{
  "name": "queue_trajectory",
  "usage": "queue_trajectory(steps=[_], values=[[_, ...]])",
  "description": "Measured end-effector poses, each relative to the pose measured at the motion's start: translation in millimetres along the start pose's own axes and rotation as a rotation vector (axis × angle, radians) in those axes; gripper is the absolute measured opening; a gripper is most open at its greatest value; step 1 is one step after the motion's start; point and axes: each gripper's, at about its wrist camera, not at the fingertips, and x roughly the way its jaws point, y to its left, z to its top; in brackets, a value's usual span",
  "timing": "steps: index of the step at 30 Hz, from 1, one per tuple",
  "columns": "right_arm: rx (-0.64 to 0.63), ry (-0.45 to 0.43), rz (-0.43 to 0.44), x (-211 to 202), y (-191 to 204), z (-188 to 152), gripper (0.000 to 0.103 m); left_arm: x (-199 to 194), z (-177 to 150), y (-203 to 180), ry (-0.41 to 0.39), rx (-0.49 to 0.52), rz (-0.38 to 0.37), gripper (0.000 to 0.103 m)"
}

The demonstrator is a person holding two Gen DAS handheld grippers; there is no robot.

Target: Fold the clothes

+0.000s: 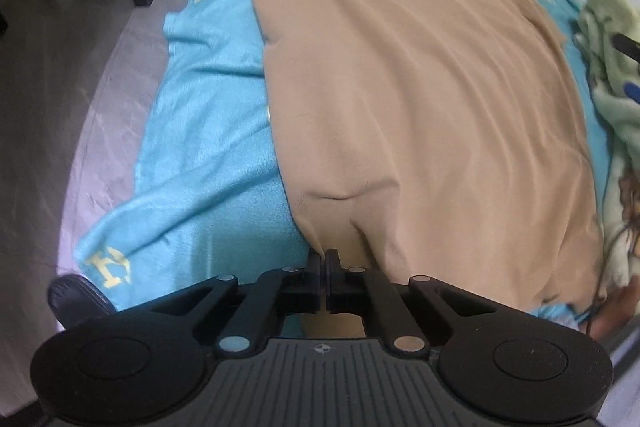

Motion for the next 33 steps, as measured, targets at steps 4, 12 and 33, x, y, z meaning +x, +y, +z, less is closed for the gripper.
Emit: queue_trajectory(steps=[4, 12, 33], values=[[-0.005, -0.017, 0.008, -4, 1, 1, 0.083, -7, 1, -10, 0.022, 0.027, 0.133, 0.001], [0.024, -0.025, 0.007, -5, -5, 5, 0.083, -1, 5, -14, -0.012, -0.010, 0.168, 0.007], [-0.051, -0.059, -0.022, -1, 6, 8, 0.083, -36, 62, -95, -0.708, -0.004, 0.041, 0.077]])
